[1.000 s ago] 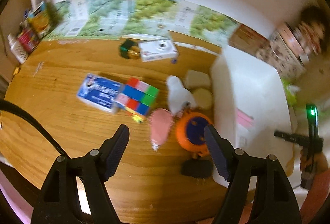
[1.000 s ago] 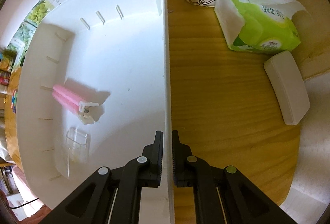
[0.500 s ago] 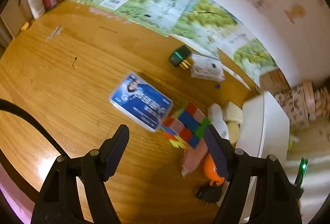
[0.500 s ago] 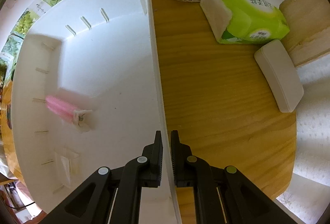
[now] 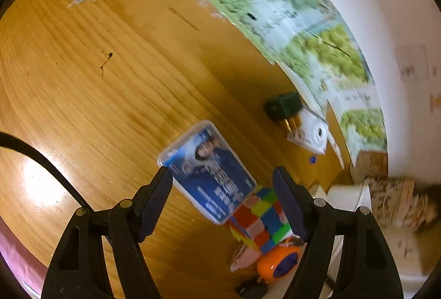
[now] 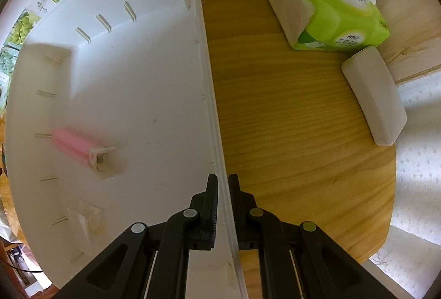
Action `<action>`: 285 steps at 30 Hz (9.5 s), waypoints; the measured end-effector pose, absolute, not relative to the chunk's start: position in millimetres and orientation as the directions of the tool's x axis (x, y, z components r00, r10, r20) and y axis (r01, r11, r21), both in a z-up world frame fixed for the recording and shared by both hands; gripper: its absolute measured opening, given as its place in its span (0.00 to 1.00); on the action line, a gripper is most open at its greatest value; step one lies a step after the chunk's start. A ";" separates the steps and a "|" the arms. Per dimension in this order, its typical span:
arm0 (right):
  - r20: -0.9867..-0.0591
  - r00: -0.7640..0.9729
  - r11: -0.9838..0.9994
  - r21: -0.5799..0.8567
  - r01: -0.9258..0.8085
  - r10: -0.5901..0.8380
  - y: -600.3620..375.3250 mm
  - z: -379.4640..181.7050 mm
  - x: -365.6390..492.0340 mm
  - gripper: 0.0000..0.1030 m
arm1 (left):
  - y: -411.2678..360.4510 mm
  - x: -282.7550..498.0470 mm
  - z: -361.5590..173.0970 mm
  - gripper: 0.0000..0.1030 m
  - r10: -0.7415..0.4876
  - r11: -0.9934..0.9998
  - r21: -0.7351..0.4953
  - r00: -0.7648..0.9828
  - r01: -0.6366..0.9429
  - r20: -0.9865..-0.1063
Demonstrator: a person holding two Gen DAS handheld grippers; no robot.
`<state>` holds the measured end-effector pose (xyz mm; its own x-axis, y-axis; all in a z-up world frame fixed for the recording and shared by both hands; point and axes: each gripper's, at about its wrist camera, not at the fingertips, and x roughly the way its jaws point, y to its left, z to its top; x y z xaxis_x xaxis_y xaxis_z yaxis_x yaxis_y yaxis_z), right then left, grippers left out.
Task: Organize rigid objects
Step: 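Move the left tool to the blue dental floss box and grasp it, then lift the floss box with the left tool, carry it over the bin, release, then move the left tool to the Rubik's cube on the table, then close the left tool on the Rubik's cube and lift it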
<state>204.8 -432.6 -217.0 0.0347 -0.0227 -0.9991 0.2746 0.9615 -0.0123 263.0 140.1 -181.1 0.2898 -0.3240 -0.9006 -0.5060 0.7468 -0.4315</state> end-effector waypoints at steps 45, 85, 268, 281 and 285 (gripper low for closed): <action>-1.000 0.008 0.960 -0.005 0.279 -0.007 -441.1 -227.6 217.7 0.07 | 131.1 264.7 -218.5 0.73 -0.258 0.761 -0.273 0.112 -0.589 -0.960; -0.996 0.073 0.994 0.055 0.092 0.048 -427.4 -217.7 204.4 0.08 | 42.6 120.9 -162.9 0.71 -0.261 0.858 -0.298 0.144 -0.419 -0.954; -0.998 0.056 0.899 0.043 0.436 0.021 -474.8 -224.4 172.1 0.10 | 2.5 266.9 -205.5 0.65 -0.183 0.966 -0.164 0.081 0.200 -0.980; -0.998 0.061 0.903 0.042 0.429 0.017 -471.6 -226.8 169.5 0.10 | 15.7 252.2 -204.4 0.65 -0.176 0.975 -0.162 0.083 0.149 -0.981; -0.998 0.063 0.906 0.041 0.421 0.016 -469.9 -227.1 168.8 0.10 | 23.4 241.4 -200.2 0.65 -0.186 0.978 -0.175 0.094 0.115 -0.978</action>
<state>168.8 -469.9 -227.1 0.0628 0.0162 -0.9979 0.4213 0.9060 0.0412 241.4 23.4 -200.2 0.0942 -0.1865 -0.9779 0.1149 0.9778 -0.1754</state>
